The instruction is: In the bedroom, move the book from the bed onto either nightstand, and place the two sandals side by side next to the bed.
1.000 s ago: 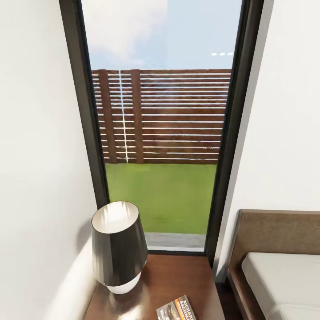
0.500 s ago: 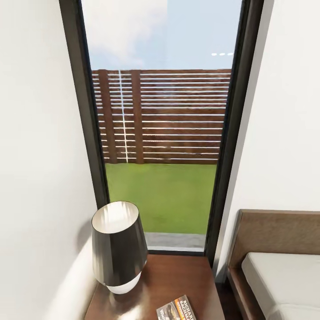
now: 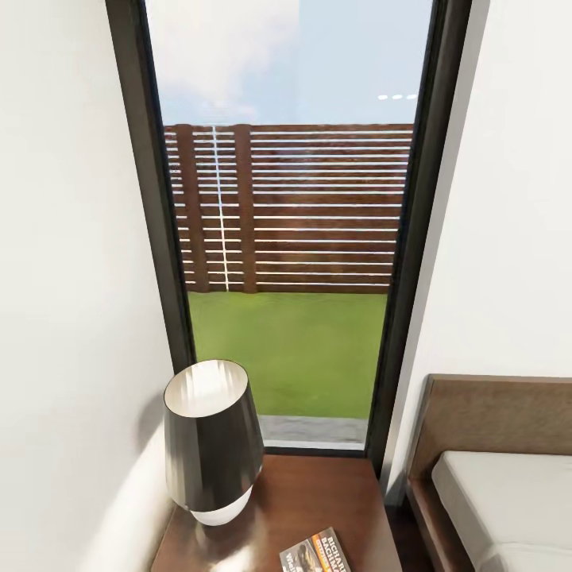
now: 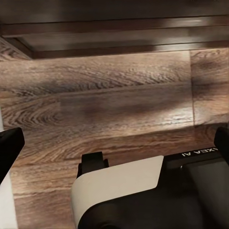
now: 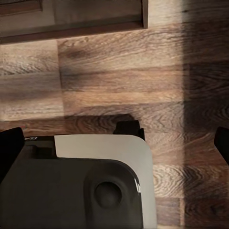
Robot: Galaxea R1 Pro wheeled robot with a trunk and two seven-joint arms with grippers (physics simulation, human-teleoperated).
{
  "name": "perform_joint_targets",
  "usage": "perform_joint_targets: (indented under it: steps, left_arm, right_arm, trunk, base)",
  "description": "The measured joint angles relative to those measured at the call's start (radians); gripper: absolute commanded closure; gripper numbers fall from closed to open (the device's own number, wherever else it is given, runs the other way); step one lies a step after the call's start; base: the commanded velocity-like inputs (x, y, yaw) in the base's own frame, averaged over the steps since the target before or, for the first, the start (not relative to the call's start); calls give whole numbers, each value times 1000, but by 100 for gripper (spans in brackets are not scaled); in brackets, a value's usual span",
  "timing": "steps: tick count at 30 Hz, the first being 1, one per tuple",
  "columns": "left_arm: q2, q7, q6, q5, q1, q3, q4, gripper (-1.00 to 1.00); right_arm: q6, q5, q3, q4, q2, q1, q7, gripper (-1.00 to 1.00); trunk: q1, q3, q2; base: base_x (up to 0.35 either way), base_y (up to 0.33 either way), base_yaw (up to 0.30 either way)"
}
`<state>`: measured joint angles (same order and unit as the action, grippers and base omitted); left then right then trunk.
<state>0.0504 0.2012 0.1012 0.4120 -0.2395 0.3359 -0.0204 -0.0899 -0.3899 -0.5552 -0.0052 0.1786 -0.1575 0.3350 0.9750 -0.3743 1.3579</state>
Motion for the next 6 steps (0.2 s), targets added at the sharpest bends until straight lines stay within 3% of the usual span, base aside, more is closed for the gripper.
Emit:
perform_joint_targets:
  steps: [6]
  left_arm:
    - [0, 0, 0, 0, 0, -1, 0, -100]
  right_arm:
    - [0, 0, 0, 0, -1, 0, 0, -100]
  trunk:
    - [0, 0, 0]
  base:
    - [0, 0, 0]
